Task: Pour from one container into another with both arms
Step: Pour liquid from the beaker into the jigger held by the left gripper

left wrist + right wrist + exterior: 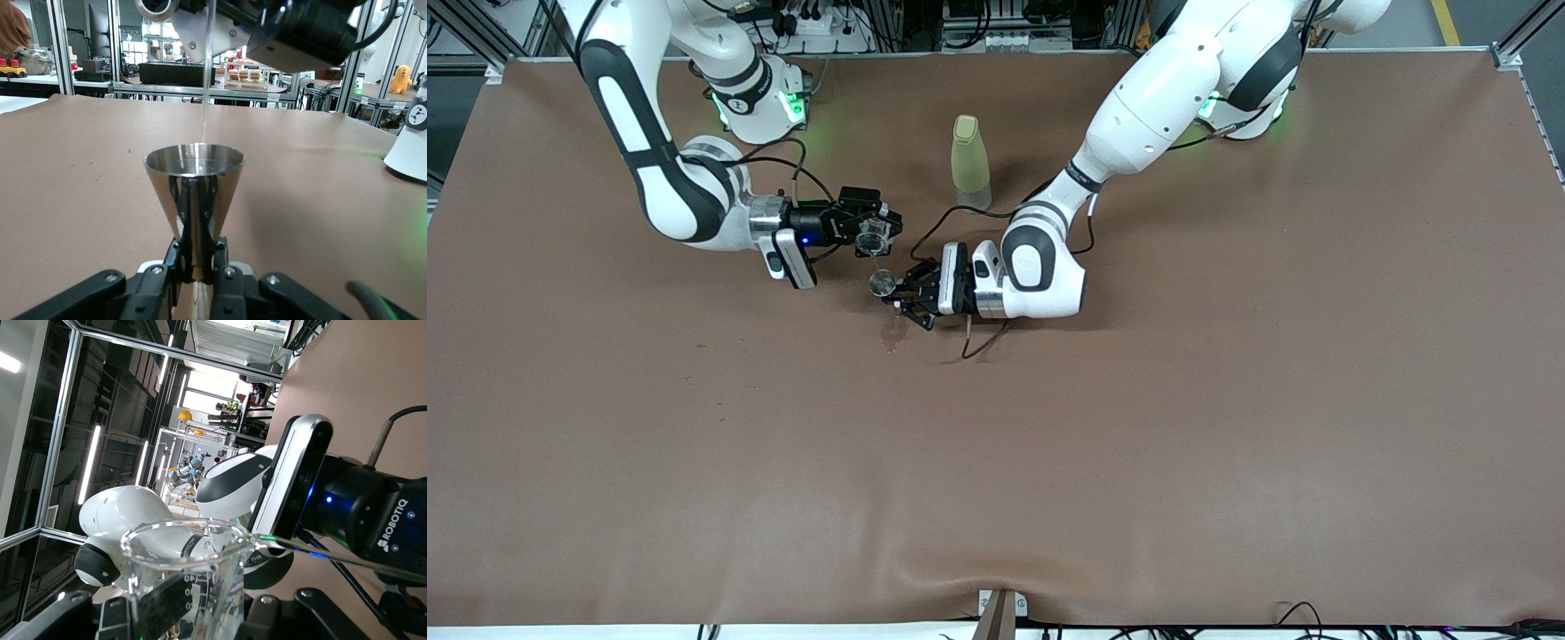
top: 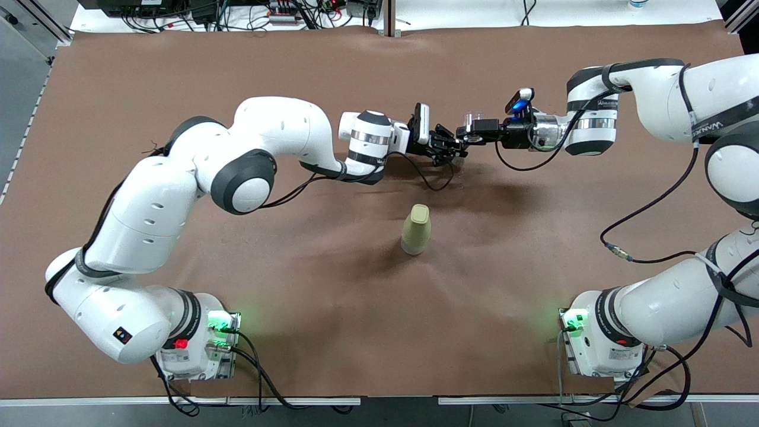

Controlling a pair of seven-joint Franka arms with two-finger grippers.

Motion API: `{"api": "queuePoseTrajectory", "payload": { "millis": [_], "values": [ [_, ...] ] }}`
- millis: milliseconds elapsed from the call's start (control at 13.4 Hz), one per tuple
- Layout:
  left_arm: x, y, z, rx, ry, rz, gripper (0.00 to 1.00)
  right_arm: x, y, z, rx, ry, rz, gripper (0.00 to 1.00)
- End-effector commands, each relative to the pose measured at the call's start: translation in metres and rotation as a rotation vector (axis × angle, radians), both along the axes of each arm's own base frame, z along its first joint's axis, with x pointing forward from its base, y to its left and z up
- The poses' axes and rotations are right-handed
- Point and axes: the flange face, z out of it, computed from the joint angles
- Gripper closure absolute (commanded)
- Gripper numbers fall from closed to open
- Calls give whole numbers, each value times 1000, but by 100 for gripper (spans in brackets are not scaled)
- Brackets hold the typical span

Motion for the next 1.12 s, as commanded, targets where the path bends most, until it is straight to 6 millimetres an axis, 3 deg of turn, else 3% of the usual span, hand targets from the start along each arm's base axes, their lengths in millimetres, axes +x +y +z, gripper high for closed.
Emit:
{"api": "queuePoseTrajectory", "payload": {
  "millis": [0, 1046],
  "values": [
    [-5, -1, 5, -12, -3, 13, 100, 2, -1, 10, 20, 36, -26, 100],
    [-3, 3, 3, -10, 2, 20, 100, 1, -1, 10, 41, 221, -15, 100]
  ]
}}
